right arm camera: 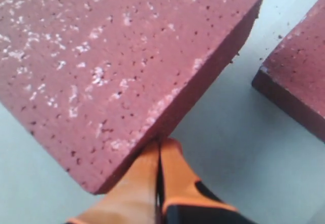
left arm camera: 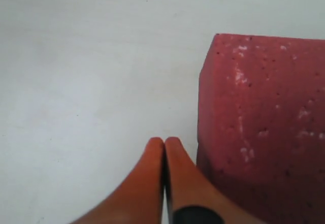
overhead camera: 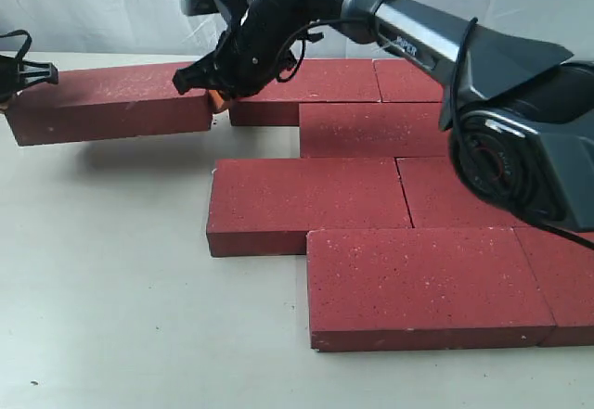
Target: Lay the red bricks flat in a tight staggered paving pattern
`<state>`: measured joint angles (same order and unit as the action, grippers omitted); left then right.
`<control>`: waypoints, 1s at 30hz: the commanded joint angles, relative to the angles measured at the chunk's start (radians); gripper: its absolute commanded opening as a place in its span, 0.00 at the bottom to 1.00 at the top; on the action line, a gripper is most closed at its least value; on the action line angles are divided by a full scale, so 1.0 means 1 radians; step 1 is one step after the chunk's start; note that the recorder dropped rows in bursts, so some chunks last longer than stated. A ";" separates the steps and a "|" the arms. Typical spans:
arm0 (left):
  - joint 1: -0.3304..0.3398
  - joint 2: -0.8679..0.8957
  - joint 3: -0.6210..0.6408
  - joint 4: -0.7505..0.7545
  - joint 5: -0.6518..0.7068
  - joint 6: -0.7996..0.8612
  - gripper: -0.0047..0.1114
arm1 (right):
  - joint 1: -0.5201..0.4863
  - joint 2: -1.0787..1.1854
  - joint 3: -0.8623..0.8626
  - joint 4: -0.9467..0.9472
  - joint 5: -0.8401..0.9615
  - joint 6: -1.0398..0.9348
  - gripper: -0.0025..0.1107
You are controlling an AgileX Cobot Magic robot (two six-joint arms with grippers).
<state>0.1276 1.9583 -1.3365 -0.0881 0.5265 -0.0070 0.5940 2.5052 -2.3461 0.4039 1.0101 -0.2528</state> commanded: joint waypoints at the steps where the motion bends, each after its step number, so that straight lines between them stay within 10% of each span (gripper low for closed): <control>1: -0.019 0.086 0.007 -0.052 -0.046 -0.011 0.04 | 0.035 0.066 0.000 0.103 -0.084 0.004 0.02; 30: 0.089 -0.137 0.031 -0.055 0.182 -0.042 0.04 | 0.035 -0.217 0.035 -0.305 0.211 0.388 0.02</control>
<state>0.2177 1.9057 -1.3249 -0.1179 0.6714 -0.0444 0.6317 2.3498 -2.3400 0.0727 1.2105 0.1314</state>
